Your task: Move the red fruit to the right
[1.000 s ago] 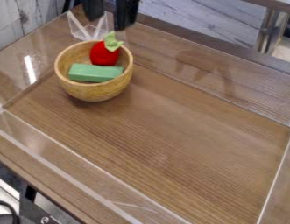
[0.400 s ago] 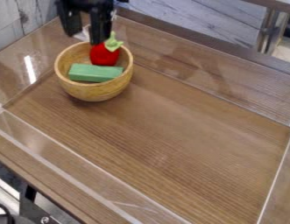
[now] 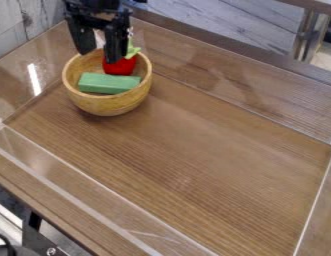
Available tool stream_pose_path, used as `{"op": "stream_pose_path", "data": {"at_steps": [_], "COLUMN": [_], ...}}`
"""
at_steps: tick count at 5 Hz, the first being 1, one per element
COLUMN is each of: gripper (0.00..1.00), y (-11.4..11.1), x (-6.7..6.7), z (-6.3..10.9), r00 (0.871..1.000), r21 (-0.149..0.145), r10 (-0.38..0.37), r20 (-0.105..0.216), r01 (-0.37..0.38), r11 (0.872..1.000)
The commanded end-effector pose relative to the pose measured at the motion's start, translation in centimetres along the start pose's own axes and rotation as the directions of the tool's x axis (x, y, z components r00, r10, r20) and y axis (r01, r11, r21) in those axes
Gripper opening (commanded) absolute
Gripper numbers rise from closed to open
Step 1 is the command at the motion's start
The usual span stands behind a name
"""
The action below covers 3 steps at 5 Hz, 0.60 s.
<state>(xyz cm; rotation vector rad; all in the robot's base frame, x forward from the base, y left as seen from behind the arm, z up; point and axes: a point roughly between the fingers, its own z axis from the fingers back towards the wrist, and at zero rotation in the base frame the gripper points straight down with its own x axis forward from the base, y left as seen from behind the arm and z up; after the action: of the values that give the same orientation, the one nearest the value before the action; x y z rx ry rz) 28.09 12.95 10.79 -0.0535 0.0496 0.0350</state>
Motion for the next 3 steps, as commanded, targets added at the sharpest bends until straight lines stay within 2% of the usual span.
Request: {"op": "stream_pose_path", "data": {"at_steps": [1, 2, 3], "gripper": [1.00, 1.00, 1.00], "y": [-0.1, -0.1, -0.9], "x": [0.1, 0.0, 1.0], "z": [1.9, 3.0, 2.7], "r00": [0.999, 0.996, 0.989], "r21": [0.003, -0.017, -0.032], "r10": [0.026, 0.068, 0.129], "r20": [0.045, 0.059, 0.071], "r01": [-0.027, -0.067, -0.127], "r11": [1.000, 0.998, 0.991]}}
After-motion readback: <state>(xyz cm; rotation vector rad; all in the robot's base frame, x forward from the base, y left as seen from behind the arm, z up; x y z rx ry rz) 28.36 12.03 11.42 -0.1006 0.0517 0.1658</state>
